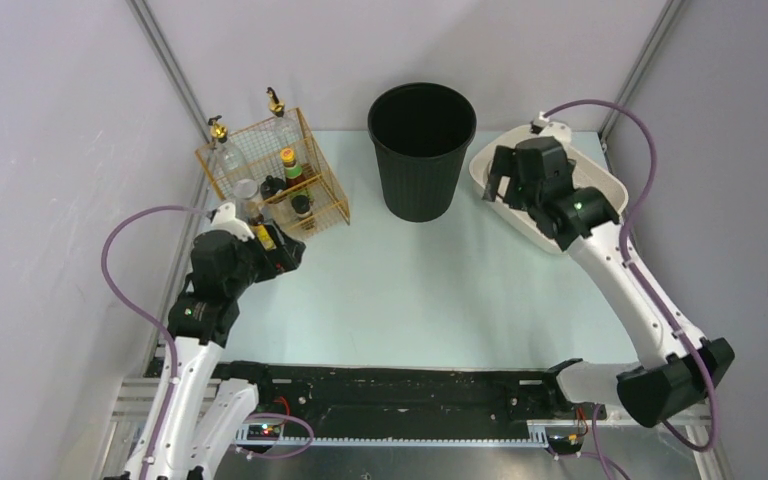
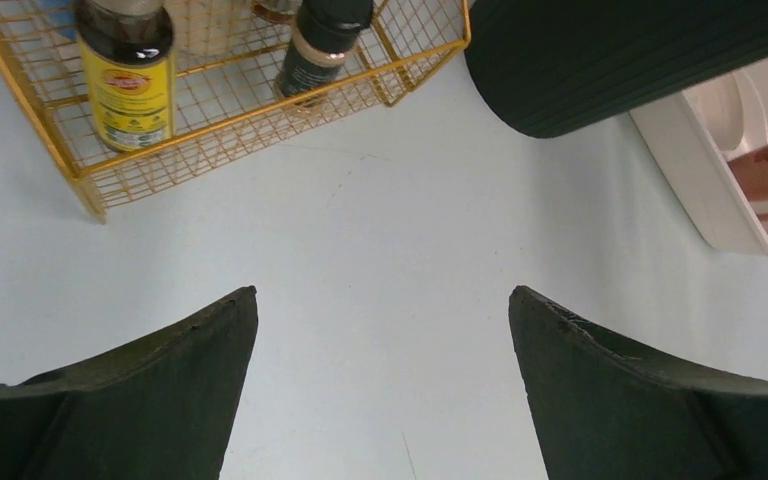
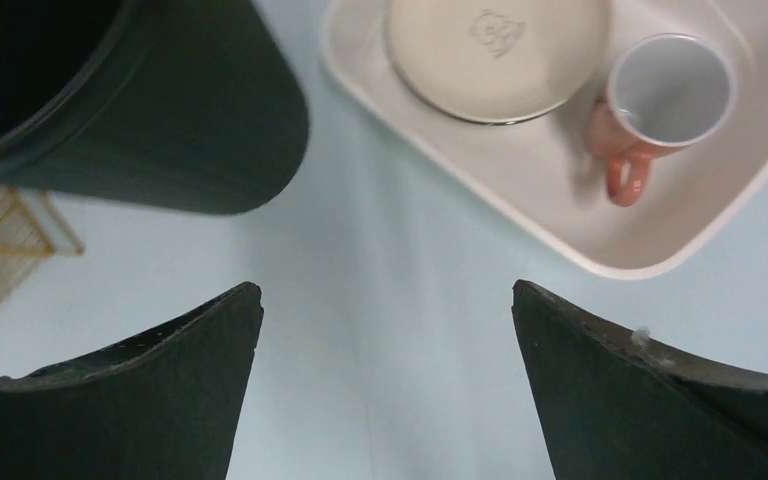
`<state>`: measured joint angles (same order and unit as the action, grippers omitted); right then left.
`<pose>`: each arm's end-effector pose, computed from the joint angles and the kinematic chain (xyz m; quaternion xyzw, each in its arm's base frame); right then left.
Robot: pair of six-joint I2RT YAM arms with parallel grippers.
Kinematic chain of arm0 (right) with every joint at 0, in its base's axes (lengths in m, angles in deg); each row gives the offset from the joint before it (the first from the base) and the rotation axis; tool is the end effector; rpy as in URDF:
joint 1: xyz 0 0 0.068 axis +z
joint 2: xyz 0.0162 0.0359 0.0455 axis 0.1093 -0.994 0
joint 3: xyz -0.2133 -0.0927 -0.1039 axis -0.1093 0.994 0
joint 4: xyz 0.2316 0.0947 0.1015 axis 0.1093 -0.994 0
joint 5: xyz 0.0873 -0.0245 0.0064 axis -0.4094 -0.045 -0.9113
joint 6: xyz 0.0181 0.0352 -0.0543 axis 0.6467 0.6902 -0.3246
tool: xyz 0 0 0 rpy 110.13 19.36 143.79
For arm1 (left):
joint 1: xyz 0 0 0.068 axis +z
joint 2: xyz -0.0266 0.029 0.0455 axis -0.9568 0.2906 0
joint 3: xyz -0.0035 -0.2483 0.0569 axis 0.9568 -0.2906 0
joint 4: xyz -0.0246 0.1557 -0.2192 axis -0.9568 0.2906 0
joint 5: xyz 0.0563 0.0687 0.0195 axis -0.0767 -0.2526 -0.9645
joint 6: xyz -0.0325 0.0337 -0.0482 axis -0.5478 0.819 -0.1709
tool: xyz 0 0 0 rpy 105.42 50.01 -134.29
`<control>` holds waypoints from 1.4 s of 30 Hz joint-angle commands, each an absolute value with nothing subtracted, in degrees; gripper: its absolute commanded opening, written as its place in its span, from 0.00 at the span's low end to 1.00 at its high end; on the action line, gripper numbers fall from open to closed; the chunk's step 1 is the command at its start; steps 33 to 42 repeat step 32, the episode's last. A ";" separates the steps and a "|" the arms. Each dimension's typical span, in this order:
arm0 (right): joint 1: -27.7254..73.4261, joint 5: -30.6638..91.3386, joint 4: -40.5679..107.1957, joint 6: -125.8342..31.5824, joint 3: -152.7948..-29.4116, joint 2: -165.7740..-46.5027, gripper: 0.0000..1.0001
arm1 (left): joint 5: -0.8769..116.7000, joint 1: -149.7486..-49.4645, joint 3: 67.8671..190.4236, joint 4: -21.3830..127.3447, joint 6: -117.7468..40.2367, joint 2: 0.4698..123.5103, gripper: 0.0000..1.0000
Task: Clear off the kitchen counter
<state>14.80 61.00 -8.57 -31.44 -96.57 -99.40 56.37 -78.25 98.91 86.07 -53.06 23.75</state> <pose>0.2867 0.0880 0.3671 0.1019 0.8708 0.0010 0.4810 0.1857 -0.0230 0.2864 -0.1221 0.8393 -0.1890 0.4949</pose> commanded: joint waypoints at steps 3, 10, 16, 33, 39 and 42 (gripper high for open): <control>28.77 67.16 -7.60 -33.74 -93.81 -92.85 0.99 | 55.10 -86.51 99.81 84.19 -52.02 24.13 0.98; 41.23 68.34 -7.64 -33.73 -88.81 -88.61 0.99 | 50.15 -98.14 101.96 84.22 -55.34 25.18 0.98; 47.61 67.46 -10.30 -31.78 -86.18 -86.09 1.00 | 48.64 -101.69 104.65 84.82 -57.18 24.50 0.98; 51.86 69.77 -15.65 -29.28 -81.29 -75.70 0.99 | 46.44 -102.03 105.61 87.68 -56.43 21.36 0.98; 51.86 69.77 -15.65 -29.28 -81.29 -75.70 0.99 | 46.44 -102.03 105.61 87.68 -56.43 21.36 0.98; 51.86 69.77 -15.65 -29.28 -81.29 -75.70 0.99 | 46.44 -102.03 105.61 87.68 -56.43 21.36 0.98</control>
